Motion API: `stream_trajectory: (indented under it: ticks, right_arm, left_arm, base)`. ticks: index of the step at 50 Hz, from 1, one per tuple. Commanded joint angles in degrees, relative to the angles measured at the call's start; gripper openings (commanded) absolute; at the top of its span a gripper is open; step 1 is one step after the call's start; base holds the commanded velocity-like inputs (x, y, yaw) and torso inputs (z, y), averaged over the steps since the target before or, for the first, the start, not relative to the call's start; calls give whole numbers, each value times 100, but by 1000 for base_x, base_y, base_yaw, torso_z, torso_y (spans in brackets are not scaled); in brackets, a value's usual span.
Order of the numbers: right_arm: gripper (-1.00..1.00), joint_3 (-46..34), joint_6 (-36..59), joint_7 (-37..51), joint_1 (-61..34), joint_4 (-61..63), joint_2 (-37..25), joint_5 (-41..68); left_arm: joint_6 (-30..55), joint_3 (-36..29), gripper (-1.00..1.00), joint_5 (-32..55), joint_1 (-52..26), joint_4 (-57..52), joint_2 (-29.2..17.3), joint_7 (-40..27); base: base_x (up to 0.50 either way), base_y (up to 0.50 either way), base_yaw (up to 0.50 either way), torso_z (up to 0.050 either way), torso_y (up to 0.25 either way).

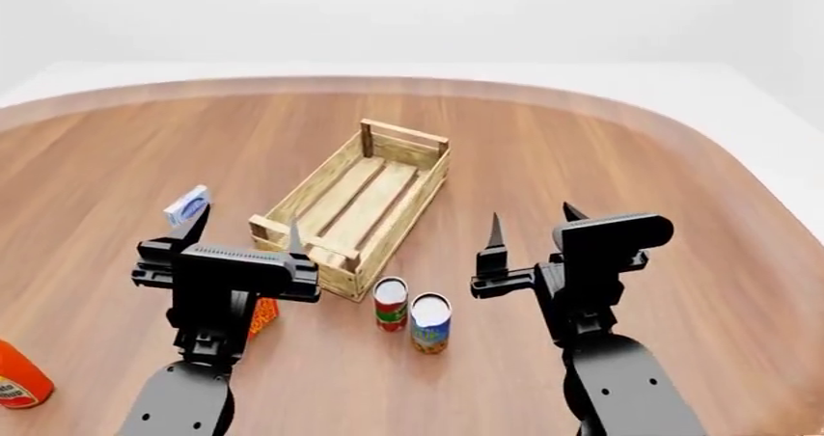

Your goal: Pick up the ketchup, and put it in the wooden tray.

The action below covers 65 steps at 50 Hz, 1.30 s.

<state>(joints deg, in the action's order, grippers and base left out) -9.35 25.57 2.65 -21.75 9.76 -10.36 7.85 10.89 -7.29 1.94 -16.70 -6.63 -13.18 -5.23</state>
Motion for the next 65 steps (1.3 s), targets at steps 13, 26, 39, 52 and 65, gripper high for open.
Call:
stream_trajectory:
  ticks: [13,26,39,52,65]
  right_arm:
    - [100,-163,-103,37,-5,44,-114,-45]
    - [100,-205,-100,64,-54,18,-135,-18]
    - [100,-245,-80,100,-65,23,-159,8]
    - [100,-341,-80,279,-116,-43,-196,-171]
    - [100,-385,-11,365,-127,-2,-219,-193]
  left_arm:
    - [-45,-55,100,46,12,44,-36,-58]
    - [-32,-57,100,87,40,13,-57,-103]
    - [-32,-71,100,119,47,9,-78,-138]
    - [-36,-101,100,133,40,30,-91,-179]
    - [-54,-151,100,135,-65,208,-52,-238]
  base:
    - [1,0,141,0,1]
    - [40,3,500,0,0]
    - [54,8,500,0,0]
    - [44,33,385,0,0]
    - [0,0,0,0,0]
